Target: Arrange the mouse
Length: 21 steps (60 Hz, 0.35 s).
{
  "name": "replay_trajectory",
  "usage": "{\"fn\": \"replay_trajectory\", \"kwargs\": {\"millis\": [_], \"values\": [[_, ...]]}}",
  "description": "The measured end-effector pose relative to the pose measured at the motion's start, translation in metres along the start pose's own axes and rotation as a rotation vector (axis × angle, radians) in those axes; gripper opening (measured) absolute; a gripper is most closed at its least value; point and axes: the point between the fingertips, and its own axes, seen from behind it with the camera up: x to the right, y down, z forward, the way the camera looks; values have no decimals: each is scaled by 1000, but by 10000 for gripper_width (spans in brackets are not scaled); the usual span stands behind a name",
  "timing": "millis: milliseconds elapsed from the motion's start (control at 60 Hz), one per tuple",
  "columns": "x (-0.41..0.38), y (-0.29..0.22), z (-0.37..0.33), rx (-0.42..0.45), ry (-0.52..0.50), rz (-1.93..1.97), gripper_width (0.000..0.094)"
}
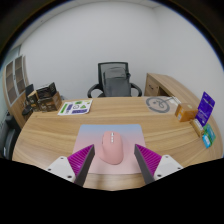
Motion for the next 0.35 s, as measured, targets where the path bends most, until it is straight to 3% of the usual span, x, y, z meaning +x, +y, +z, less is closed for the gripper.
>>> {"fn": "replay_trajectory", "kwargs": {"millis": [150, 350], "values": [[-23, 21, -96, 39, 22, 20, 835], [-54, 83, -204, 6, 9, 70, 841]]}}
